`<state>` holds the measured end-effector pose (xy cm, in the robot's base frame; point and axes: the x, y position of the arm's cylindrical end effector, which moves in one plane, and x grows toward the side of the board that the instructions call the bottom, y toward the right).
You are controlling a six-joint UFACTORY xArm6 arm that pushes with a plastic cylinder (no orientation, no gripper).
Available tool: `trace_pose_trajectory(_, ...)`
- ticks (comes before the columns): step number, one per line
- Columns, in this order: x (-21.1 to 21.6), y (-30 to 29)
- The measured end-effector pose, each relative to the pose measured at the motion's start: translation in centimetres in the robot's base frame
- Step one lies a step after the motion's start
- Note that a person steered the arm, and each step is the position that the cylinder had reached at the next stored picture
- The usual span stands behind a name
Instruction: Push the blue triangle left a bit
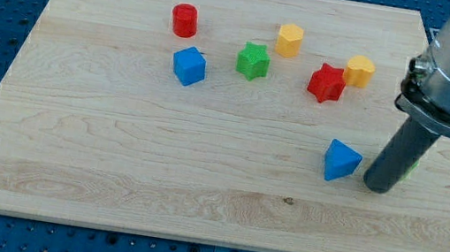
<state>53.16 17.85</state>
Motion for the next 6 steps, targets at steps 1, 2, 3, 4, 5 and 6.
trace_pose_trajectory(1,-1.4,-1.0)
trace_pose_trajectory(2,-2.0,-2.2)
trace_pose_trajectory(3,-1.8,-3.0)
trace_pose_trajectory(4,-1.5,-4.1)
trace_pose_trajectory(5,-1.5,-5.9)
trace_pose_trajectory(6,-1.5,-7.0)
